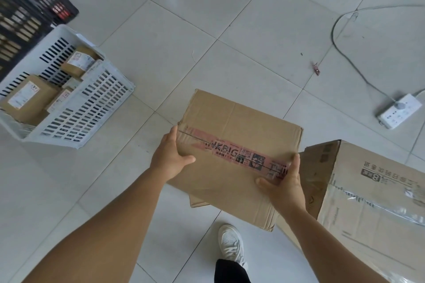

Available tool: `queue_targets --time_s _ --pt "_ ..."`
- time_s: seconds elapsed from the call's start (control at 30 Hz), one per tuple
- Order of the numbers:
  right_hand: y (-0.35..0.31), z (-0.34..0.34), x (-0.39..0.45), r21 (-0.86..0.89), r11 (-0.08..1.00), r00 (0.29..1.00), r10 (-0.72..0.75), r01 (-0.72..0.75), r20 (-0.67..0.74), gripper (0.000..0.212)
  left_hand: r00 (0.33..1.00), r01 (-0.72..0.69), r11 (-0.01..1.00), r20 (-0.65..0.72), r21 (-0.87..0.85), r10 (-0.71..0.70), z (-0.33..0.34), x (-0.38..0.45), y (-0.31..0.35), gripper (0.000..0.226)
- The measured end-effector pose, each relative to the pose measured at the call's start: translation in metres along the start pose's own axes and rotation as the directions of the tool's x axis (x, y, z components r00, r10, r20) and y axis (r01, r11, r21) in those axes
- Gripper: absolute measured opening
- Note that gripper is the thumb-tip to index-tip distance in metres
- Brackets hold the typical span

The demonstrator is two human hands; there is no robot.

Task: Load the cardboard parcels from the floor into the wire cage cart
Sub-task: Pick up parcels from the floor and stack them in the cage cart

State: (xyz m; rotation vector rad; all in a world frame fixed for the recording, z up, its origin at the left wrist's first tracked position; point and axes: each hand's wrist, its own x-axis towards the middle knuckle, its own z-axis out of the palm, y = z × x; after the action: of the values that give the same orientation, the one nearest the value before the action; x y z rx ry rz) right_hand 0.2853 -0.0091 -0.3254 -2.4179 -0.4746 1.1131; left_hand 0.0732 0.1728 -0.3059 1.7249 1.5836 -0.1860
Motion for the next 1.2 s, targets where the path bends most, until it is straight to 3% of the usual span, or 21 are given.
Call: queue_targets --time_s 0.3,0.63,0.93,1.2 --pt "-0.035 -0.018 -0.056 -0.029 0.982 0.983 -0.184 0.184 0.011 0.111 0.983 0.049 0.99 -0.168 -0.131 -0.071 -0.041 -0.089 -0.021 0.105" --pt "-0.101 -0.038 -0.194 -0.045 0.892 0.892 -0.447 0.45 0.068 0.104 0.903 0.021 0.961 -0.407 -0.274 -0.136 -0.13 -0.256 -0.058 0.105" --pt "-0.149 -0.042 -0.328 -0.057 0.75 0.747 -0.645 0.659 0.159 0.107 0.79 -0.026 0.905 -0.564 -0.426 -0.242 -0.187 -0.408 -0.11 0.103" --pt "-0.192 -0.024 -0.423 -0.02 0.589 0.565 -0.765 0.808 0.307 0.105 0.614 0.015 0.851 -0.667 -0.525 -0.422 -0.215 -0.518 -0.153 0.102"
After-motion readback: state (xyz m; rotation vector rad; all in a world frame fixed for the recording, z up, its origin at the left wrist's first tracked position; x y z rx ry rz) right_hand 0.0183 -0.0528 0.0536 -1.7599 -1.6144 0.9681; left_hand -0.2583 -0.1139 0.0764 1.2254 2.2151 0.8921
